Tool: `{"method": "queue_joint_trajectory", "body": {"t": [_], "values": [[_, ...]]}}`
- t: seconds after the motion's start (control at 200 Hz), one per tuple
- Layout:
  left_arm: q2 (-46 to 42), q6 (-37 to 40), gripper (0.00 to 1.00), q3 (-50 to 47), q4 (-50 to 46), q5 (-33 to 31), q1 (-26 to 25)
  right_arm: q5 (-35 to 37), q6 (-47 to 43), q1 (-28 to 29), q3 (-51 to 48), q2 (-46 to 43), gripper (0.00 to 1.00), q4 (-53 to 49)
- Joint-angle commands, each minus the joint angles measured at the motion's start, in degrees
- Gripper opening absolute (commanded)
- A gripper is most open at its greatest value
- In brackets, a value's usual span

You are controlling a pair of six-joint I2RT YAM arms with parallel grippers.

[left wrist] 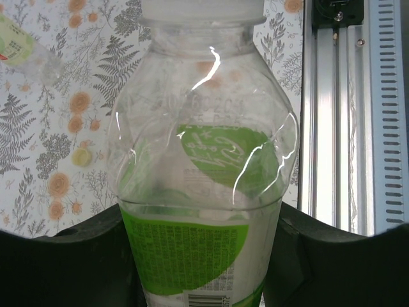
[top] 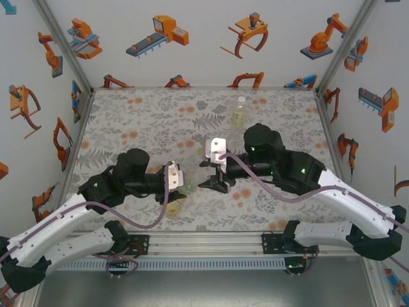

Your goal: Screw on the bottle caps

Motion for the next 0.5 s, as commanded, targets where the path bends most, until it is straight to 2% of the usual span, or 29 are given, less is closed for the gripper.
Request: {"method": "queue_joint_trajectory", "body": {"t": [0.0, 0.16, 0.386, 0.496], "values": [[-0.70, -0.31, 0.00, 2.16, -0.44, 1.52, -0.42, -2.36, -3.14, -0.10, 0.39, 0.34, 0.52, -0.41], [-0.43, 0.29, 0.00, 2.53, -0.44, 1.57, -0.40, -2.26, -3.12, -0.11, -0.78, 0.41, 0.48, 0.05], [0.09, 0.95, 0.00, 2.94, -0.44, 1.61, -0.42, -2.18, -2.80, -0.09, -1.24, 0.60, 0.47, -0.75], [0.06, 0.97, 0.00, 3.02, -0.44, 1.70, -0.38, -2.01, -2.17, -0.10, -1.24, 0.59, 0.42, -0.77]]}}
